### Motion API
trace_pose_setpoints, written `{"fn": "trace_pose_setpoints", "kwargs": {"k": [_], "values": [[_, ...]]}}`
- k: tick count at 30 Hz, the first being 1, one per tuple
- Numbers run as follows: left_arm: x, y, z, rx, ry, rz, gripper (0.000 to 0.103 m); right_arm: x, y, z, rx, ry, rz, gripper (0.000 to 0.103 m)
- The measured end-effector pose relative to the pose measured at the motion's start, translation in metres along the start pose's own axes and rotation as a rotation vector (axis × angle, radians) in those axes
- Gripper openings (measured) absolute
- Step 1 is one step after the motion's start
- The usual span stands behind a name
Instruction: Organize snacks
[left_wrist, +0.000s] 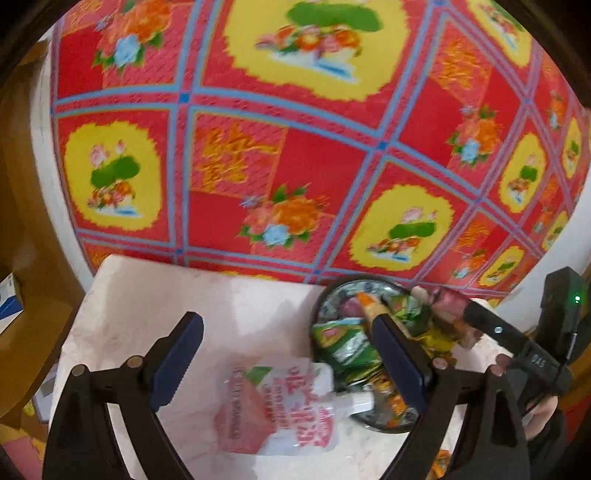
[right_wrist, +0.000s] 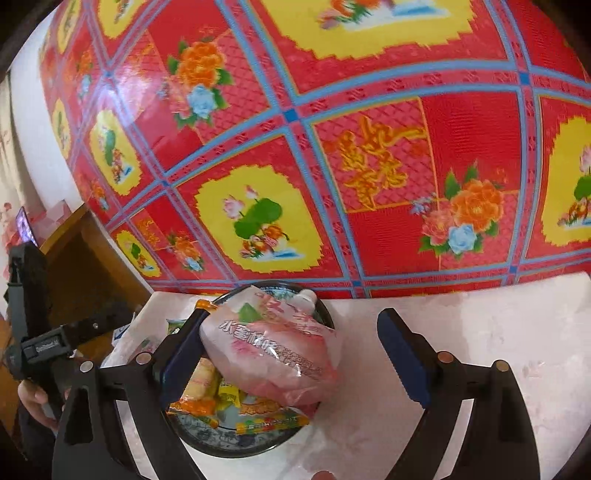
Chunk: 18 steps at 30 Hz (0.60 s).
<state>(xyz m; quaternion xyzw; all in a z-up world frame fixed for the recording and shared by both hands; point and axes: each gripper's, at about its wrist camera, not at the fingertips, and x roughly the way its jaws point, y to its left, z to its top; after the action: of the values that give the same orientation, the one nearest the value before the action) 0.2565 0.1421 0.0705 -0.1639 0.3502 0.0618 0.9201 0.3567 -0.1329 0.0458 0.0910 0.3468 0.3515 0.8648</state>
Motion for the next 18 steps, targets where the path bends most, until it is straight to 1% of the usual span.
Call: {"fn": "trace_pose_setpoints", "kwargs": {"k": [1, 3, 4, 5, 6, 7, 8, 10, 12, 13, 15, 18], "values": [[0.0, 0.002, 0.0, 0.008, 0.024, 0.016, 0.095, 0.0, -0.001, 0.0, 0.006, 0.008, 0.009, 0.092], [-0.001, 0.005, -0.002, 0.013, 0.044, 0.022, 0.095, -0.001, -0.002, 0.0, 0.018, 0.024, 0.028, 0.092], [-0.002, 0.009, -0.004, 0.007, 0.053, 0.028, 0.095, -0.003, -0.003, 0.0, 0.026, 0.017, 0.033, 0.091], [0.0, 0.013, -0.007, -0.004, 0.076, 0.04, 0.095, -0.007, -0.005, -0.001, 0.037, -0.002, 0.037, 0.09], [0.003, 0.015, -0.009, -0.01, 0.102, 0.046, 0.095, -0.01, -0.007, -0.001, 0.045, -0.016, 0.039, 0.084], [0.008, 0.019, -0.013, -0.021, 0.154, 0.042, 0.094, -0.012, -0.007, 0.0, 0.051, -0.025, 0.045, 0.078], [0.011, 0.021, -0.015, -0.031, 0.181, 0.028, 0.093, -0.015, -0.009, 0.001, 0.058, -0.034, 0.056, 0.075], [0.011, 0.023, -0.022, -0.061, 0.228, -0.031, 0.093, -0.018, -0.008, 0.002, 0.063, -0.046, 0.068, 0.074], [0.008, 0.019, -0.024, -0.063, 0.24, -0.055, 0.093, -0.017, -0.005, 0.001, 0.052, -0.036, 0.083, 0.073], [0.004, 0.014, -0.023, -0.05, 0.232, -0.055, 0.093, -0.015, -0.003, 0.001, 0.041, -0.024, 0.085, 0.072], [0.0, 0.005, -0.021, -0.011, 0.217, -0.034, 0.093, -0.008, 0.004, -0.002, 0.008, 0.007, 0.085, 0.067], [0.001, -0.01, -0.022, 0.066, 0.204, 0.017, 0.093, -0.001, 0.016, -0.009, -0.06, 0.034, 0.06, 0.066]]}}
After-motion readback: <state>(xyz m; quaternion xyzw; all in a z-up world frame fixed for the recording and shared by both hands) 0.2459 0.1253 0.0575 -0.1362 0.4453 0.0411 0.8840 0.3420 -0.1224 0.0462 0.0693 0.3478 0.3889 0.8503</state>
